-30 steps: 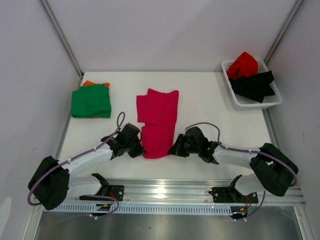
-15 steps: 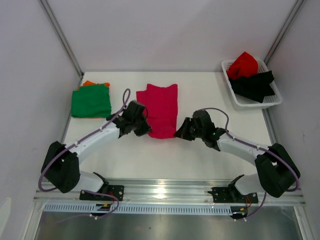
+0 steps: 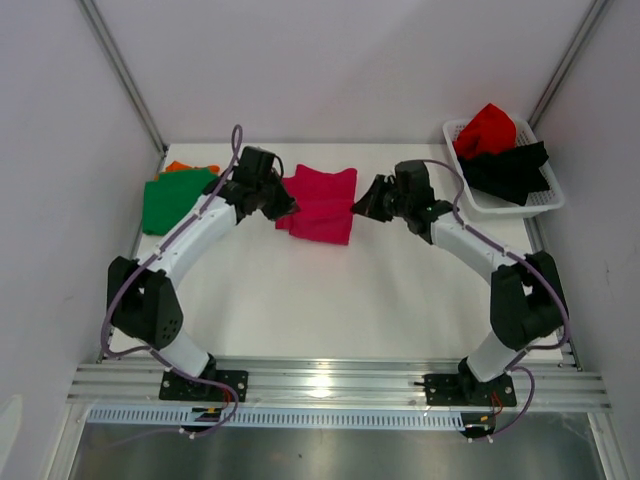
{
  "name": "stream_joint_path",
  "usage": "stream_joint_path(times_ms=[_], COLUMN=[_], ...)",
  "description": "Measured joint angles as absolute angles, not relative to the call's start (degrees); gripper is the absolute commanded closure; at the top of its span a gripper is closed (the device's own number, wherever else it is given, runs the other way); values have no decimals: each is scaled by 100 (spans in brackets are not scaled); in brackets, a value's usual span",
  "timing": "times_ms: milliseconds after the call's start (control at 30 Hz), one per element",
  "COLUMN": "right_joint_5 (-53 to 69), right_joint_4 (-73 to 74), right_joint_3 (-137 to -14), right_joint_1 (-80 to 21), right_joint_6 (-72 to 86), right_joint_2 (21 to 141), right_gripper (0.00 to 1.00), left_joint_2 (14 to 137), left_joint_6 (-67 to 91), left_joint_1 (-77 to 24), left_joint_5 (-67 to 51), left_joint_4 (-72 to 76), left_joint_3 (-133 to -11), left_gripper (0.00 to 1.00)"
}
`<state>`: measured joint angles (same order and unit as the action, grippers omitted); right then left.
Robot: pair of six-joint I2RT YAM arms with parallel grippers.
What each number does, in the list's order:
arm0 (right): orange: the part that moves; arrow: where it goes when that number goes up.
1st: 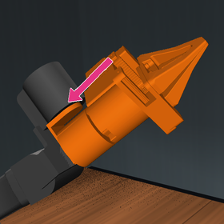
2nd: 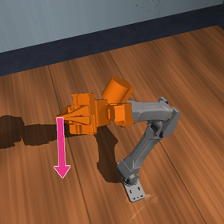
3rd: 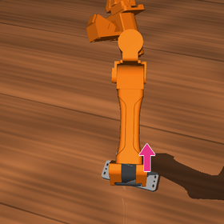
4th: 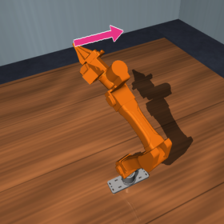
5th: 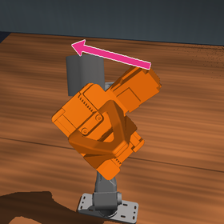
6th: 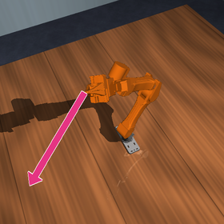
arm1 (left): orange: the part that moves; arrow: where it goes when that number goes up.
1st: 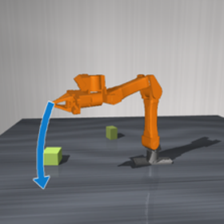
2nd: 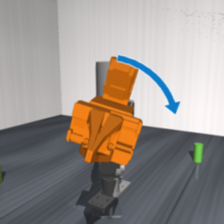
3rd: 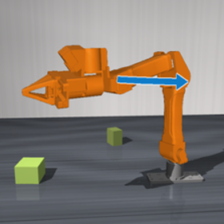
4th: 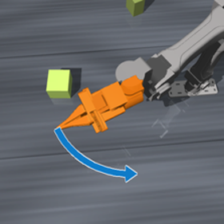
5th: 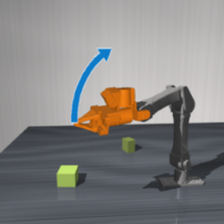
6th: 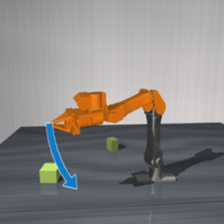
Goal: Fold and stack the t-shirts
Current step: Fold the long partially folded tshirt into a neat square
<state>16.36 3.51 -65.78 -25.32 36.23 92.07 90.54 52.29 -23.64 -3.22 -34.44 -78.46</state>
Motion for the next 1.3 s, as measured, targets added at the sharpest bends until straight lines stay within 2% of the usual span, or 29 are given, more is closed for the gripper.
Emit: stream_joint_path(times_ms=[233,533,733,1000,1300], right_joint_5=[1907,2097,2106,2021,1955], right_joint_4=[628,1398,1929,2176,2231], right_joint_3=[-7793,-10374,-11585,-11952,-11961], right_joint_1=[-2294,-2086,-2060,-1973,-1890], right_joint_6=[3382,3142,3039,3028,3015], right_joint_2=[10479,12473,13205,13526,13673], right_gripper=[100,100,100,100,100], left_joint_2=[9979,11977,12492,13364,13826], left_joint_6=[5131,5046,5002,4331,4093], left_joint_1=[-2010,-1448,-1245,-1138,-1116], left_joint_5=[-607,-1153,-1575,-3083,-4108], left_joint_4=[-3660,-4405,-4429,-3662,-2729], left_joint_3=[-8722,-11349,-11928,-12527,-12075], left_gripper=[98,97,92,88,89])
